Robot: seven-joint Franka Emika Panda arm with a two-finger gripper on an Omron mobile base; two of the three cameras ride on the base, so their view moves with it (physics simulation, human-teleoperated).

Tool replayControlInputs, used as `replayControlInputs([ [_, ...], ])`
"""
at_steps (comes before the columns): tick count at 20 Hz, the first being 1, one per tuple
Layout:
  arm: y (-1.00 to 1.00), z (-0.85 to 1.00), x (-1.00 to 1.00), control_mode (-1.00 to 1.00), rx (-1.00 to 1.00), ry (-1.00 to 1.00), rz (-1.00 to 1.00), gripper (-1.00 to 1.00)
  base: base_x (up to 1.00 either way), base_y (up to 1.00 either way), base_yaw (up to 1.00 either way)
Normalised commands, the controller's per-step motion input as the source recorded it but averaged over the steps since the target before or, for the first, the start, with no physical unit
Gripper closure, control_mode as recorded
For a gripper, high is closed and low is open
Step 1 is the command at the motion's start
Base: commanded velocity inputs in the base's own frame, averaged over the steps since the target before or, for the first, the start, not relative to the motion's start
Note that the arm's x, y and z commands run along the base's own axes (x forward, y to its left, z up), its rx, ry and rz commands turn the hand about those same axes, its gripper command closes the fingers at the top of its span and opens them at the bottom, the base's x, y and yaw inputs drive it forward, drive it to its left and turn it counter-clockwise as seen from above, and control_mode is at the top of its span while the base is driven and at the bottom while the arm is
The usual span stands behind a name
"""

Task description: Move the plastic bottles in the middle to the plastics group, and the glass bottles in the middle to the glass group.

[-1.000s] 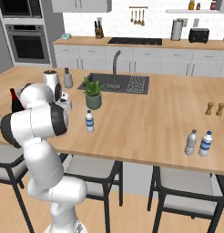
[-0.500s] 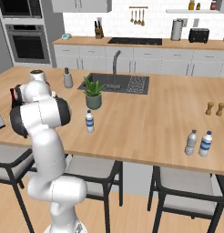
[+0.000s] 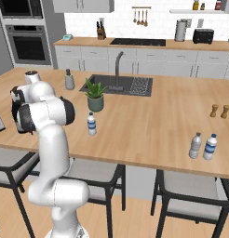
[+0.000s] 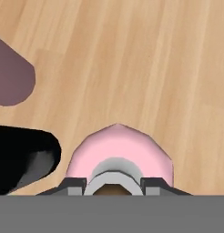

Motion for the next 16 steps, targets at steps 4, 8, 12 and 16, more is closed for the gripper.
replayControlInputs([
  [4,0.19,-0.36,0.17,-1.00,0.01,0.00,0.03,1.00,0.00,0.00,0.00],
  [8,0.05,-0.41,0.05,-1.00,0.01,0.00,0.07,1.00,0.00,0.00,0.00],
  [12,-0.23,-0.29,-0.18,-1.00,0.00,0.00,0.09,-1.00,0.00,0.00,0.00],
  [16,-0.22,-0.03,-0.25,-1.00,0.00,0.00,0.07,-1.00,0.00,0.00,0.00],
])
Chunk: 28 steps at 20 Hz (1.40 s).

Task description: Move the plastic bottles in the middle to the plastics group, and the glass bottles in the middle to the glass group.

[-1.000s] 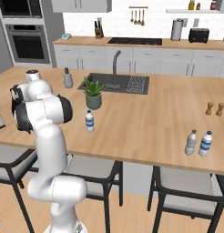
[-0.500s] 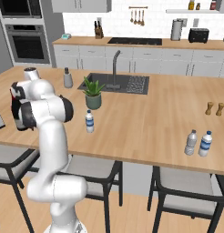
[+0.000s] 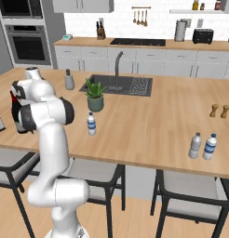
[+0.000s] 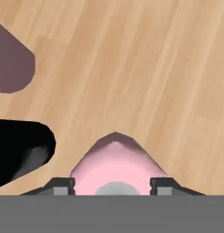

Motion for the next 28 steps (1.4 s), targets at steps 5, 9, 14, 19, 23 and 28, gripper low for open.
replayControlInputs([
  [5,-0.11,0.22,-0.07,-1.00,0.03,-0.01,0.01,-1.00,0.00,0.00,0.00],
  [9,-0.44,0.37,0.03,-1.00,0.00,-0.02,-0.01,-1.00,0.00,0.00,0.00],
  [14,-0.94,0.23,-0.09,-1.00,0.00,-0.09,-0.07,-1.00,0.00,0.00,0.00],
  [19,-1.00,0.03,-0.30,-1.00,0.00,-0.14,-0.07,-1.00,0.00,0.00,0.00],
  [23,-1.00,0.00,-0.35,-1.00,0.00,-0.17,-0.08,-1.00,0.00,0.00,0.00],
  [28,-0.98,0.00,-0.20,-1.00,0.00,-0.14,-0.13,-1.00,0.00,0.00,0.00],
])
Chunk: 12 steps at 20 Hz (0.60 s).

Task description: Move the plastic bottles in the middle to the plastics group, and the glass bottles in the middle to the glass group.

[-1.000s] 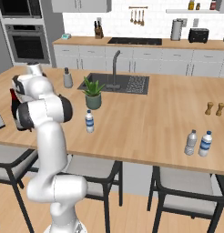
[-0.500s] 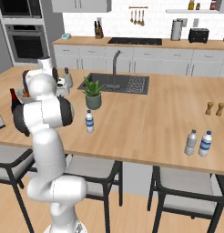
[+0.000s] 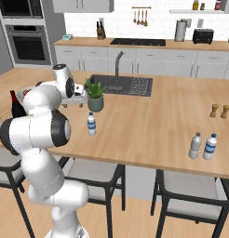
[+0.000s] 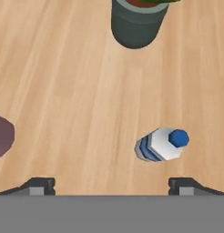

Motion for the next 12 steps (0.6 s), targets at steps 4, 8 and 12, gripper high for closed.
replayControlInputs([
  [4,-0.71,-0.03,0.09,-1.00,0.00,-0.04,-0.11,-1.00,0.00,0.00,0.00],
  [8,-0.35,-0.06,0.69,-1.00,0.00,0.01,-0.03,-1.00,0.00,0.00,0.00],
  [12,-0.12,-0.04,0.77,-1.00,0.01,0.10,0.00,-1.00,0.00,0.00,0.00],
])
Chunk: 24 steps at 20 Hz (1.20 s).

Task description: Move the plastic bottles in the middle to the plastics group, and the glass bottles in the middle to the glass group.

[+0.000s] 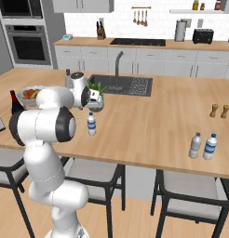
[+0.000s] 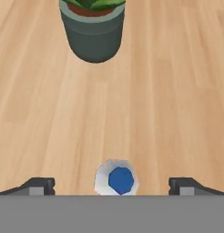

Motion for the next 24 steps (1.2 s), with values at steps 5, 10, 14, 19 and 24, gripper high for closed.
replayControlInputs([
  [5,-0.02,-0.15,0.41,-1.00,0.01,0.13,0.00,-1.00,0.00,0.00,0.00],
  [10,0.06,-0.12,-0.08,-1.00,0.06,0.06,0.00,-1.00,0.00,0.00,0.00],
  [14,0.02,-0.15,-0.24,-1.00,0.04,0.10,0.00,-1.00,0.00,0.00,0.00],
  [19,-0.06,-0.23,-0.17,-1.00,0.00,0.02,0.00,-1.00,0.00,0.00,0.00],
  [24,-0.10,-0.14,-0.18,-1.00,0.00,0.02,0.00,-1.00,0.00,0.00,0.00],
])
